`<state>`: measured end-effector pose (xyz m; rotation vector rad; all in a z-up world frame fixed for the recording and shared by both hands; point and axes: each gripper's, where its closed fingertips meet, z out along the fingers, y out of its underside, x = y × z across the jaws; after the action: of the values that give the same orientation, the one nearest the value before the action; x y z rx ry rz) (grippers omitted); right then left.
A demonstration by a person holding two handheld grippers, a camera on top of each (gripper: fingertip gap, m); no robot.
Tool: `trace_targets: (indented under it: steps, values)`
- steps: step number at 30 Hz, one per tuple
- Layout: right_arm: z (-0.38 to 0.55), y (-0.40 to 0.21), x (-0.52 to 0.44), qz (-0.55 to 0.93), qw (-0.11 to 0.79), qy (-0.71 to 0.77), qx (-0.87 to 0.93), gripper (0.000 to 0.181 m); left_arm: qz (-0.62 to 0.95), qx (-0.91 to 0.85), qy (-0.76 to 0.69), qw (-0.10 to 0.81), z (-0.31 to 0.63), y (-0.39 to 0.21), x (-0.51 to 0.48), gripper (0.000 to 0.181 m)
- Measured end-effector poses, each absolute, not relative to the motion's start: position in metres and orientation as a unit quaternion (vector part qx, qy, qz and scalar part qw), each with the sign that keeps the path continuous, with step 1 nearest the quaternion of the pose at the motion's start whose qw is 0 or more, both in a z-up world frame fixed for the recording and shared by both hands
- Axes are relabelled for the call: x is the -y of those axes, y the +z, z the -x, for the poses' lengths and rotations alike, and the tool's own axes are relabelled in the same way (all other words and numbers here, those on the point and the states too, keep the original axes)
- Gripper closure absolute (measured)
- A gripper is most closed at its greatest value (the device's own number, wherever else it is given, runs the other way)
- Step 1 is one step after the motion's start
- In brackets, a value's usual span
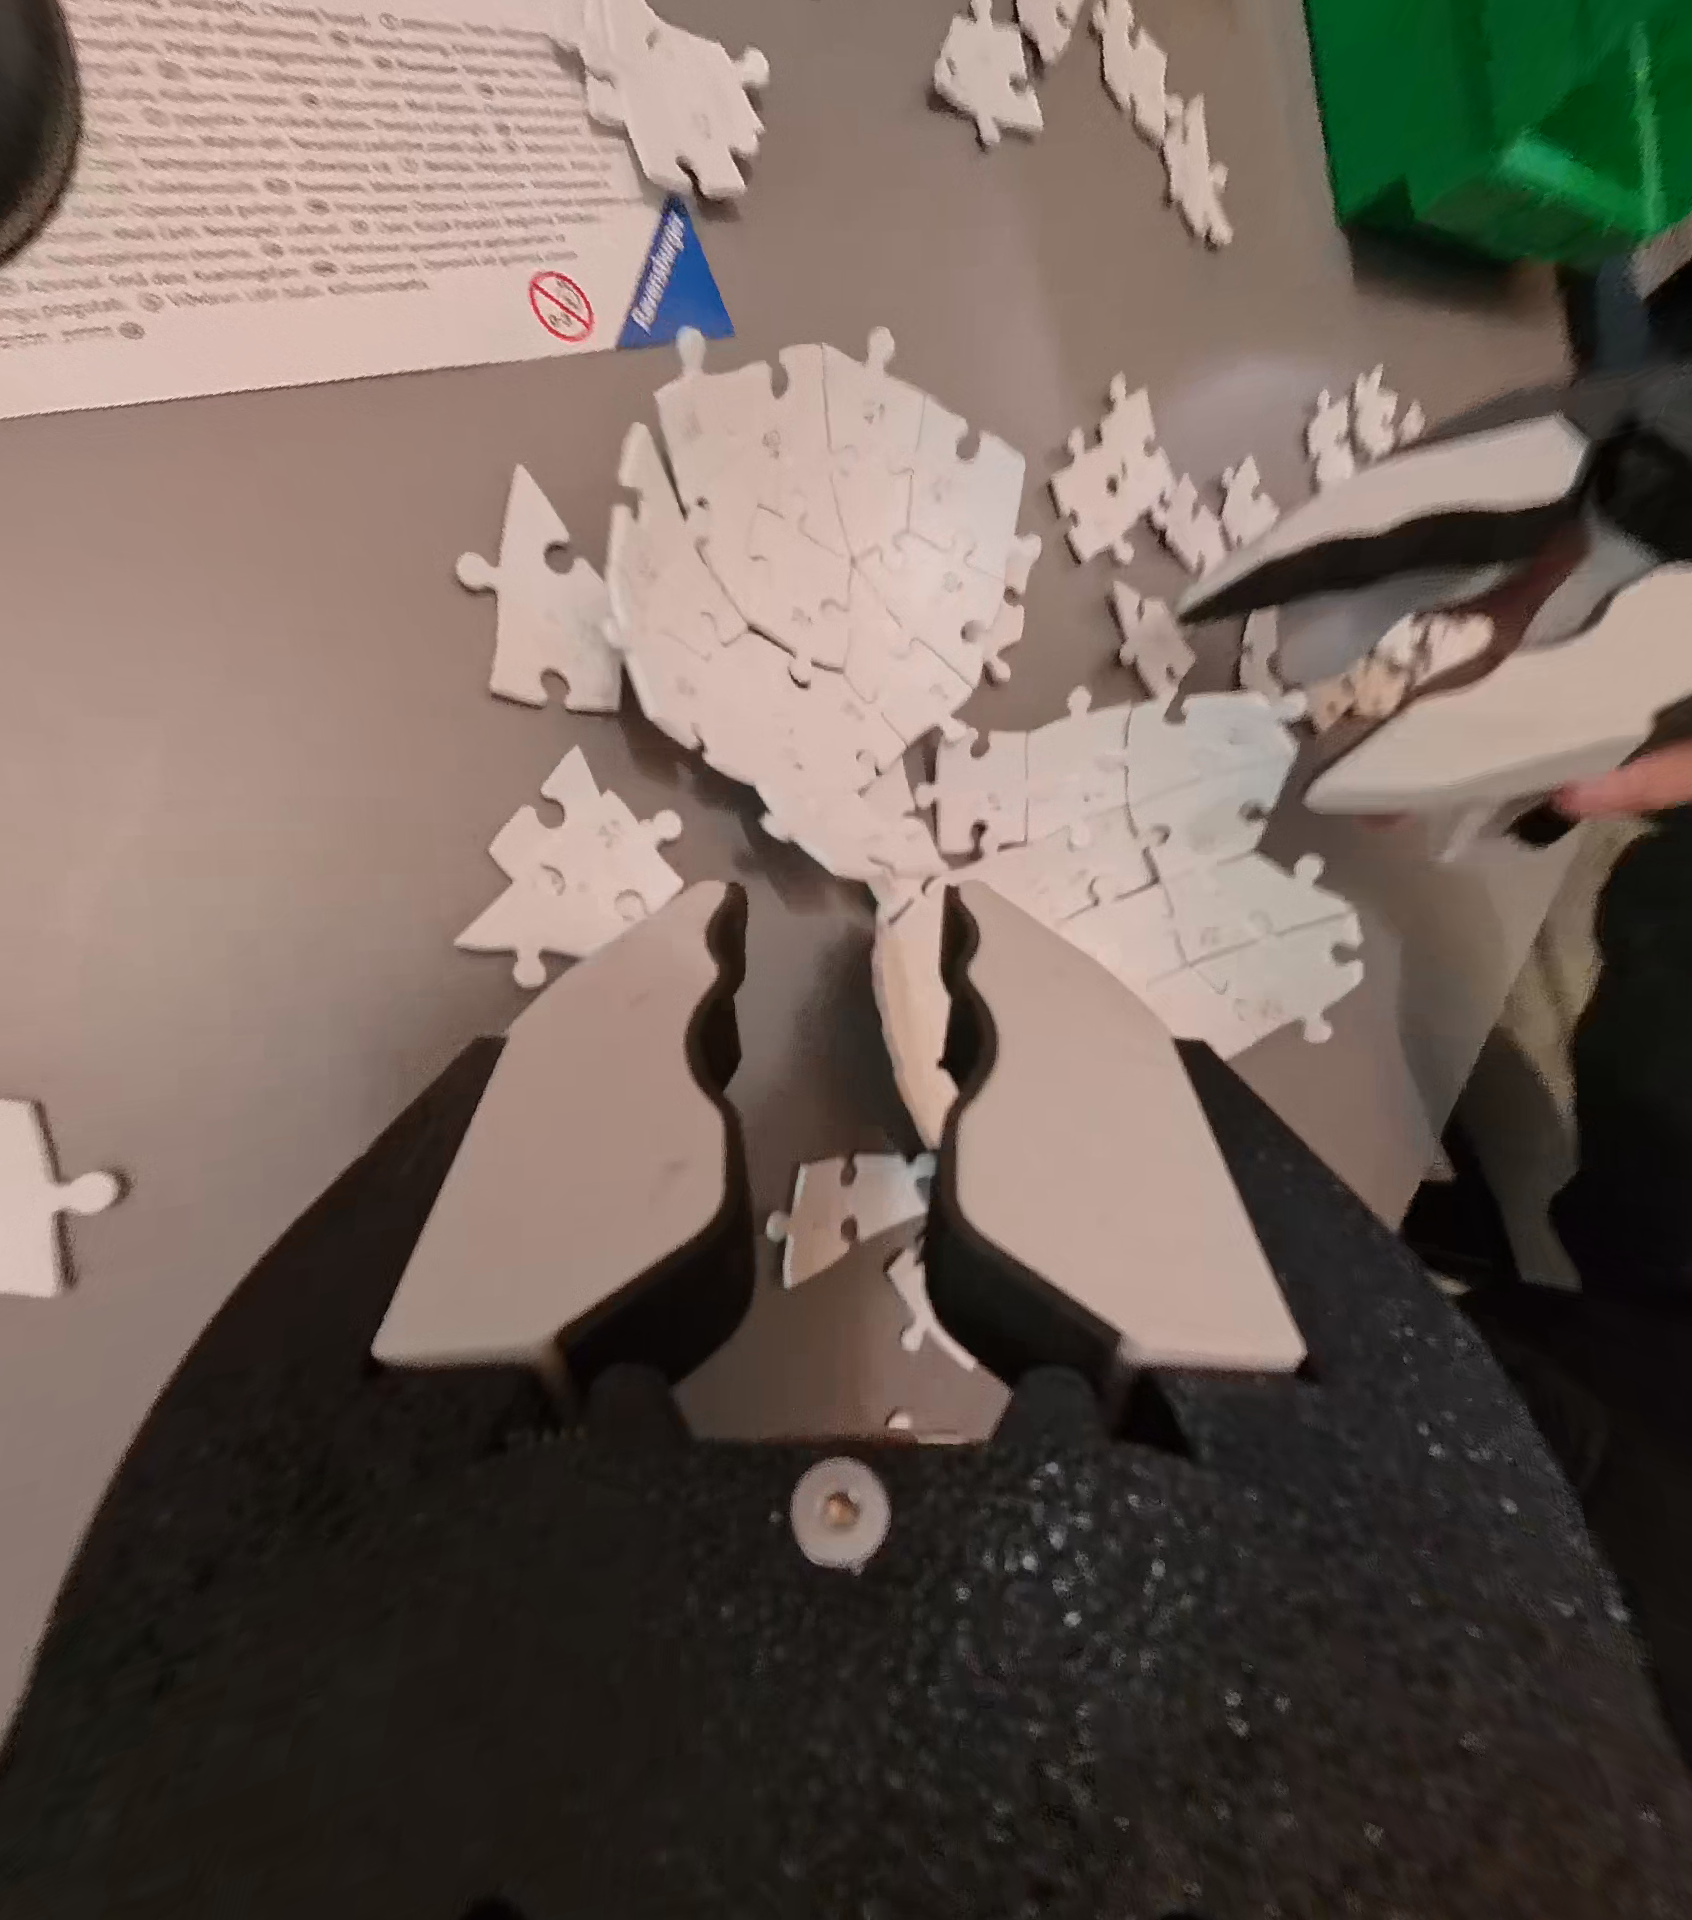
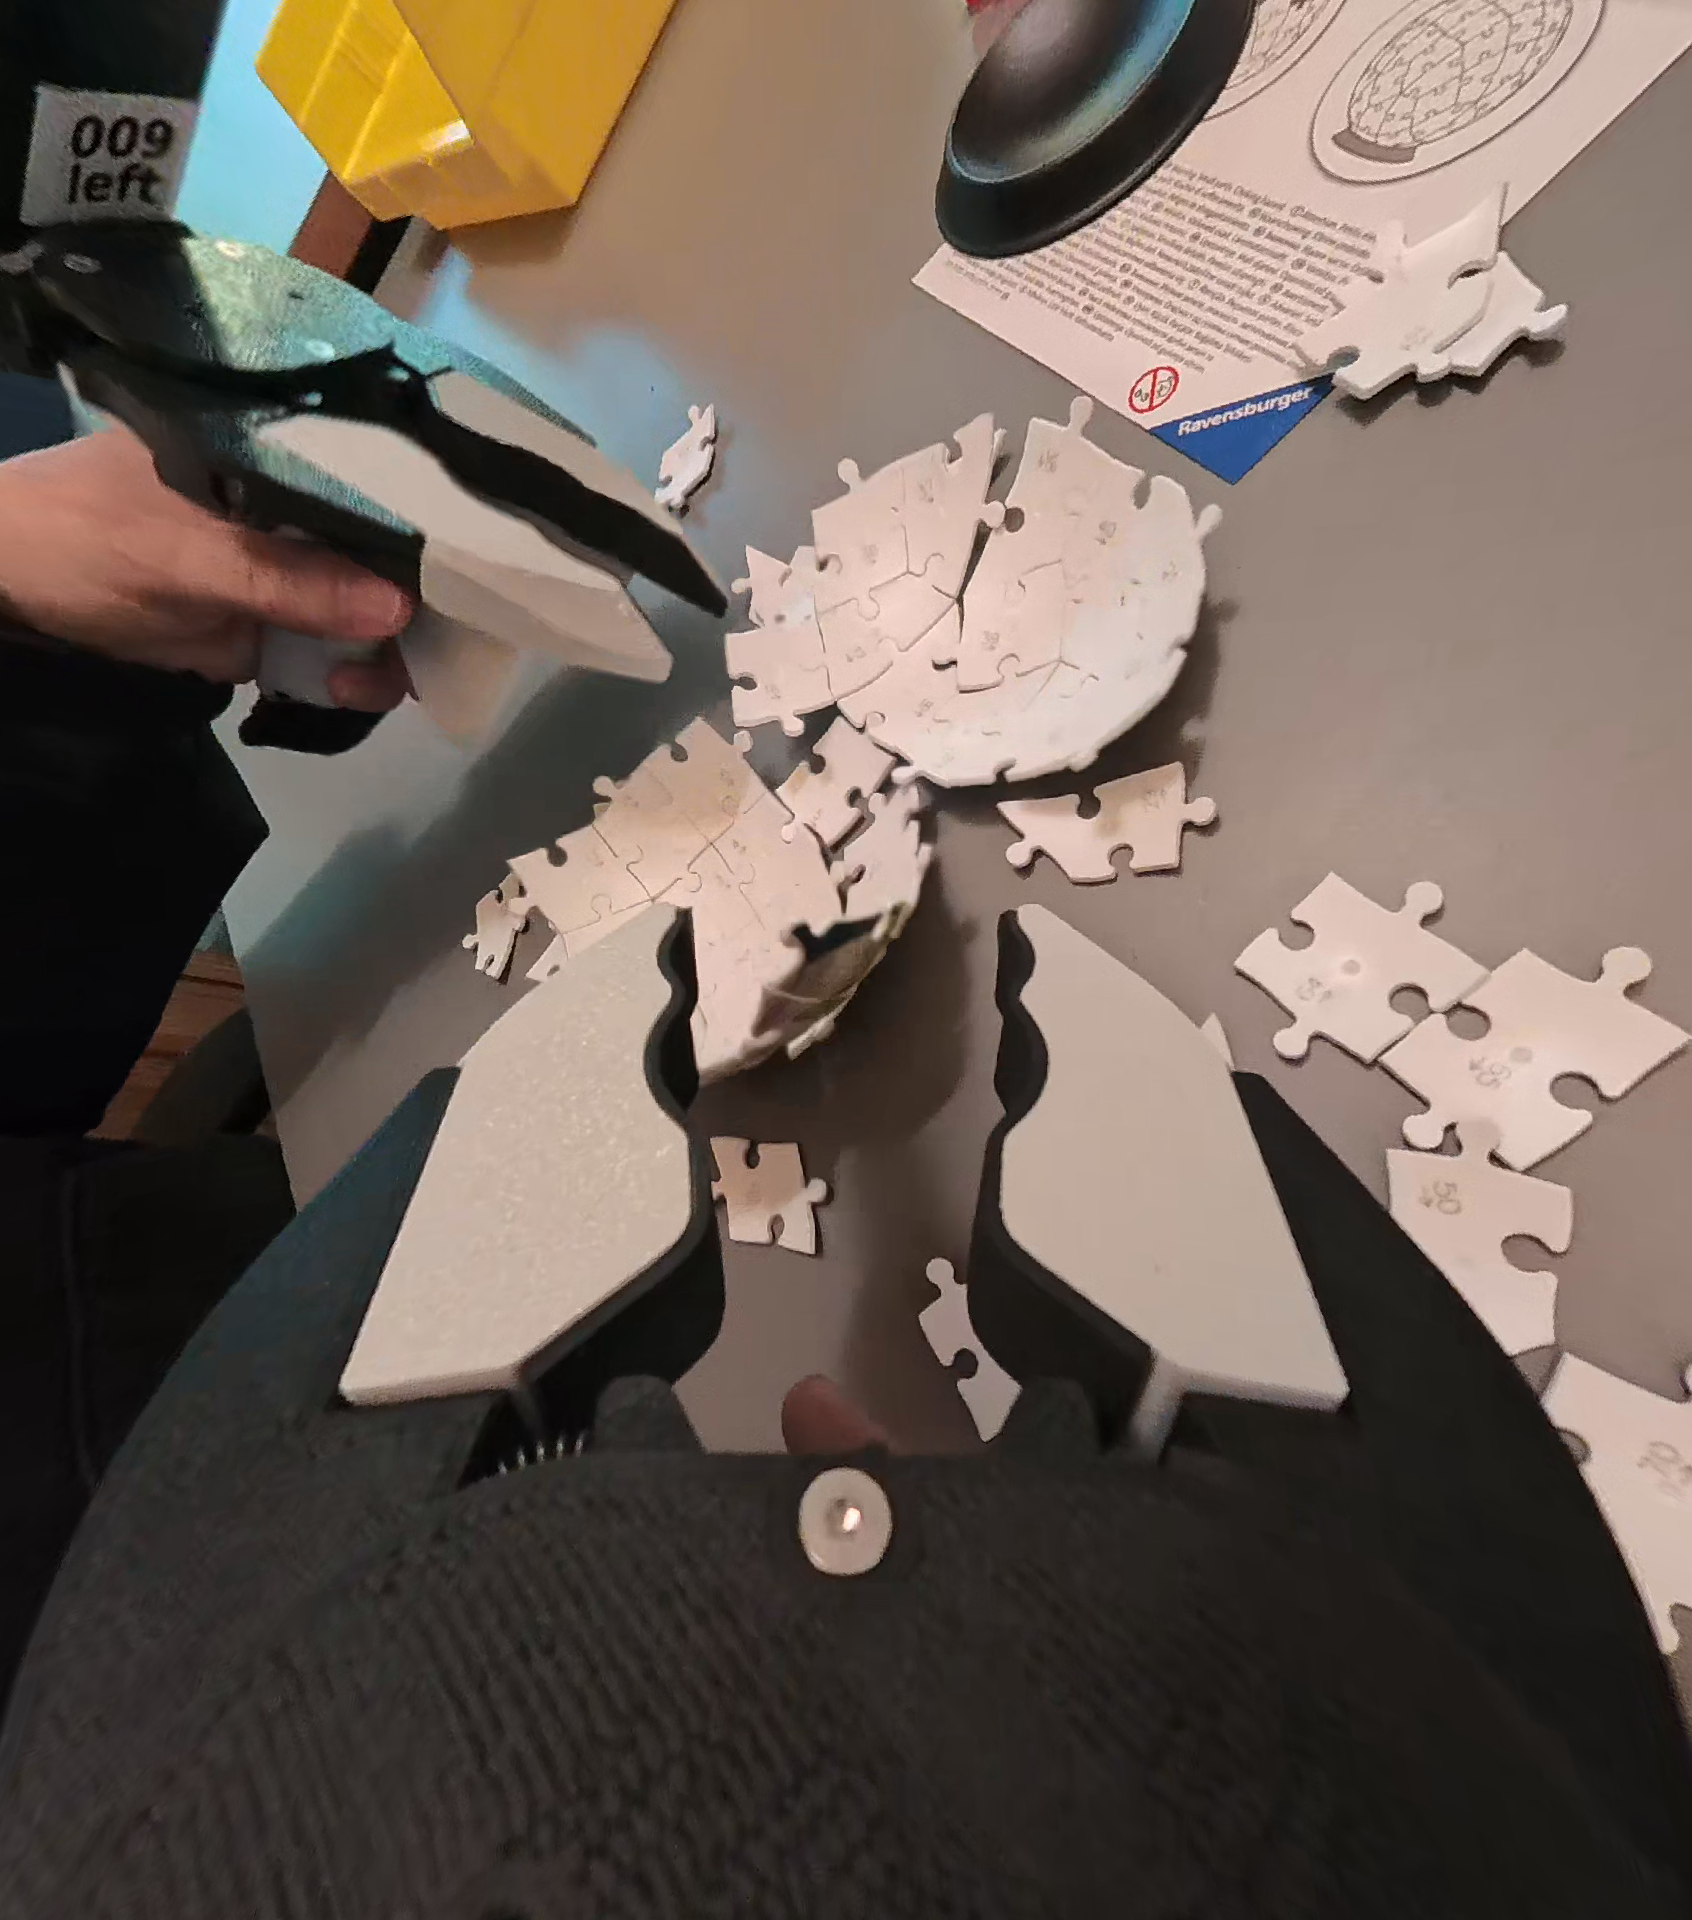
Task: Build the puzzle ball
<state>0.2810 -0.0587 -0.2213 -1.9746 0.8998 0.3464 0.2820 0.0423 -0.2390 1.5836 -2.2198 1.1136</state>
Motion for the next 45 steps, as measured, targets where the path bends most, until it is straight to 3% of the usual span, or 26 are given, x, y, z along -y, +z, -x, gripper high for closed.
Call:
trace_targets:
  steps: [9, 23, 29, 39, 45]
  values:
    - [-0.312, -0.220, 0.077, 0.761, 0.484, 0.133, -0.412, 0.127, -0.586, 0.693, 0.388, 0.159, -0.316, -0.244, -0.045, 0.146]
    - [-0.354, -0.243, 0.053, 0.797, 0.440, 0.139, -0.390, 0.127, -0.573, 0.723, 0.340, 0.181, -0.325, -0.264, -0.032, 0.152]
    - [-0.355, -0.254, 0.039, 0.814, 0.420, 0.157, -0.370, 0.141, -0.546, 0.750, 0.326, 0.181, -0.321, -0.269, -0.027, 0.169]
    - [-0.358, -0.246, 0.036, 0.802, 0.448, 0.157, -0.362, 0.169, -0.529, 0.760, 0.342, 0.160, -0.330, -0.256, -0.024, 0.174]
    - [-0.363, -0.255, 0.042, 0.809, 0.427, 0.141, -0.379, 0.157, -0.529, 0.761, 0.339, 0.161, -0.330, -0.259, -0.026, 0.174]
